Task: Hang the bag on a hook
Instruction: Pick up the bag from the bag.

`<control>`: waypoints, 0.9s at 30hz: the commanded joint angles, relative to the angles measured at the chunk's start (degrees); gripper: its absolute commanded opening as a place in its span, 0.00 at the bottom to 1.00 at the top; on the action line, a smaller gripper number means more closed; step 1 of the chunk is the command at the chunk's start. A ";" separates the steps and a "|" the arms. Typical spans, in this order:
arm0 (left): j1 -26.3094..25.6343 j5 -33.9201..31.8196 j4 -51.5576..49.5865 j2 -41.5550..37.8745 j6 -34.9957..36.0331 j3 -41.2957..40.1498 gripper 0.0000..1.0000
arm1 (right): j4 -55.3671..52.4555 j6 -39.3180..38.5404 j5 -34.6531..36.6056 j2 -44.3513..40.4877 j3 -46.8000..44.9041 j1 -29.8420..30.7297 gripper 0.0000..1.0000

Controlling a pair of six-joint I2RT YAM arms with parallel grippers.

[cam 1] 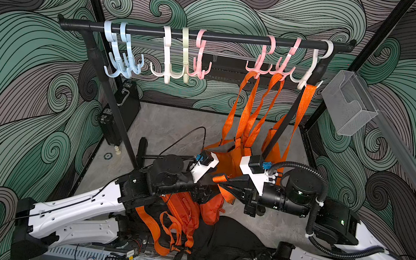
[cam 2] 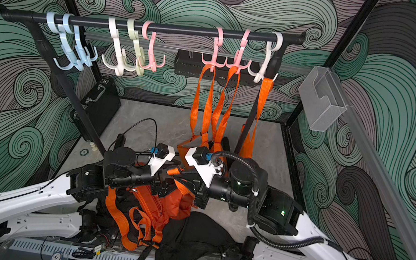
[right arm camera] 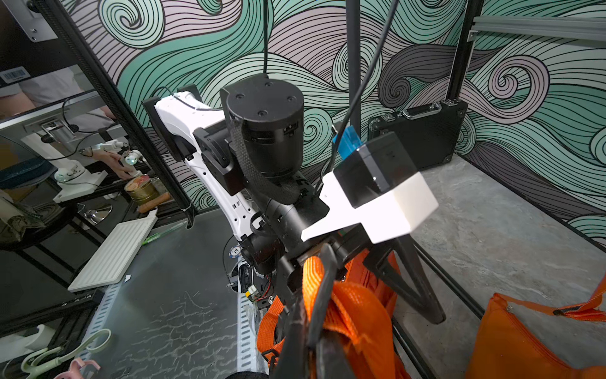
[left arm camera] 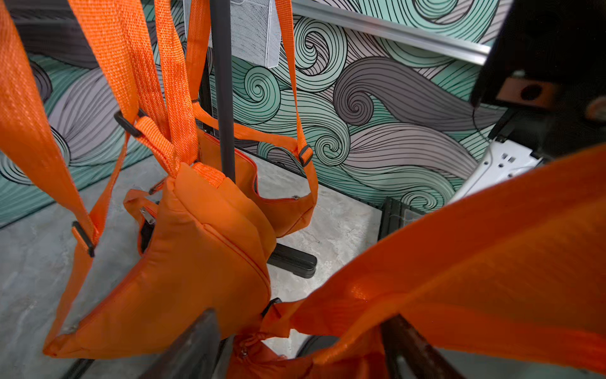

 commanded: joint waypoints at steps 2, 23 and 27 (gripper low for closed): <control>-0.46 2.00 3.41 1.41 -1.05 0.40 0.71 | 3.61 0.46 -2.13 -0.68 -0.63 -0.23 0.00; -0.48 -1.94 0.74 -0.61 -2.46 0.69 0.00 | 4.44 1.65 1.09 -3.12 -3.95 -0.86 0.00; -0.54 -7.22 -3.92 -4.70 -0.70 0.38 0.00 | 3.88 2.98 7.16 -5.16 -5.79 -2.25 0.02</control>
